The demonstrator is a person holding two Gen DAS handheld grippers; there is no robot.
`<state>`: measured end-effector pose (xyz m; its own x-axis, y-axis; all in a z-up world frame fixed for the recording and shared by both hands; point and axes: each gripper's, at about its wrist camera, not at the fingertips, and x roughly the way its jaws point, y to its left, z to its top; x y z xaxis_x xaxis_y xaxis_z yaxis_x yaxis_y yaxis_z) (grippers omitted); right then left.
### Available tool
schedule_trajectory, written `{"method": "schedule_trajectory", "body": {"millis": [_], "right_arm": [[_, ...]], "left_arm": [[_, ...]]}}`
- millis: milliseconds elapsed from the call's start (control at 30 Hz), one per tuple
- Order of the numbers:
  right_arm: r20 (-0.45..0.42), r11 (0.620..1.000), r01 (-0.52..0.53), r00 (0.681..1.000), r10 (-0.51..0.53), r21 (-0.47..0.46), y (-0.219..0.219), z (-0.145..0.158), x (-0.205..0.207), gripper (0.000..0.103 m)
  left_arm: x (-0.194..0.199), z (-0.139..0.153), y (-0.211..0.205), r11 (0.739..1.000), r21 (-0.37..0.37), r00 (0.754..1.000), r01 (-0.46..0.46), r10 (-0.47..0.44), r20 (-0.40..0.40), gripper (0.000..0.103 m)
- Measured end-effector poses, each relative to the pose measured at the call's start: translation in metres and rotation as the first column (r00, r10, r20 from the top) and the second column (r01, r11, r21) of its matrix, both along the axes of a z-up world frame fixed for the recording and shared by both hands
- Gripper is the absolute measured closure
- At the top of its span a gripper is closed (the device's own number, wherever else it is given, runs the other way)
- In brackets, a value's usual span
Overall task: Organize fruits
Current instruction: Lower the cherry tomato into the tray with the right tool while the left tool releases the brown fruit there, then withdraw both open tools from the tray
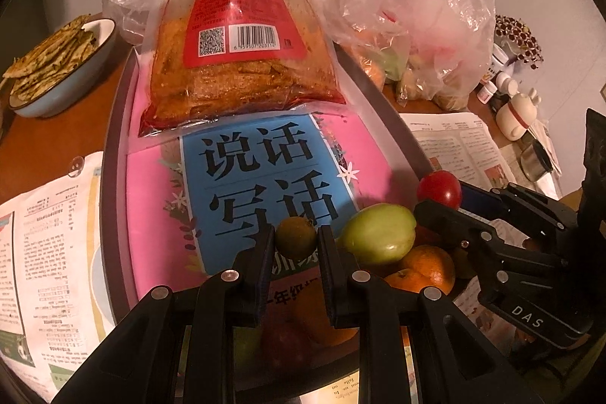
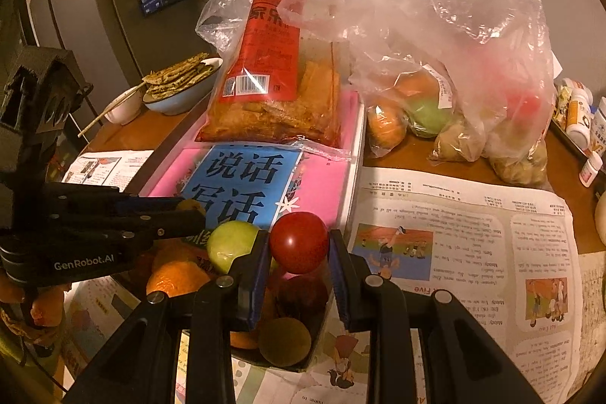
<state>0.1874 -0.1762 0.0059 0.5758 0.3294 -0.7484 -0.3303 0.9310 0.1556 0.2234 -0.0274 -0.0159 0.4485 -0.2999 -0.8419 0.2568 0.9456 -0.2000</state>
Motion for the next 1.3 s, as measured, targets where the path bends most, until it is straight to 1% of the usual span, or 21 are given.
{"method": "schedule_trajectory", "body": {"millis": [300,767,900,933,1033,1133,1167,1200,1300], "right_arm": [[0.003,1.0,0.009,1.0,-0.008,-0.011,0.002,0.0,-0.001,0.072],[-0.004,1.0,0.014,1.0,-0.014,-0.002,0.0,0.0,-0.005,0.072],[-0.003,1.0,0.013,1.0,-0.013,-0.004,0.001,0.001,-0.006,0.071],[-0.002,1.0,0.013,1.0,-0.013,-0.002,0.001,0.001,-0.007,0.07],[0.0,1.0,0.015,1.0,-0.015,-0.001,0.001,0.002,-0.008,0.069],[0.011,1.0,0.021,1.0,-0.021,0.0,0.0,0.007,-0.011,0.062],[0.017,1.0,0.024,1.0,-0.024,-0.001,0.0,0.008,-0.012,0.056],[0.023,1.0,0.026,0.999,-0.026,0.0,0.0,0.01,-0.013,0.053],[0.029,1.0,0.031,0.999,-0.031,0.003,-0.001,0.014,-0.015,0.052]], "left_arm": [[0.003,-0.008,-0.003,1.0,0.011,1.0,0.004,-0.004,-0.016,0.08],[0.001,-0.008,-0.005,1.0,0.016,1.0,0.007,-0.007,-0.009,0.08],[0.0,-0.008,-0.005,1.0,0.012,1.0,0.006,-0.006,-0.009,0.079],[0.0,-0.008,-0.005,1.0,0.008,1.0,0.006,-0.006,-0.01,0.077],[-0.002,-0.005,-0.004,1.0,0.006,1.0,0.004,-0.004,-0.003,0.068],[-0.005,-0.002,-0.003,1.0,0.008,1.0,-0.004,0.004,0.003,0.059],[-0.005,-0.001,-0.002,1.0,0.007,1.0,-0.005,0.005,0.002,0.058],[-0.006,-0.001,-0.001,1.0,0.006,1.0,-0.007,0.007,0.002,0.057],[-0.009,0.002,0.001,1.0,0.006,1.0,-0.012,0.012,0.005,0.054]]}}
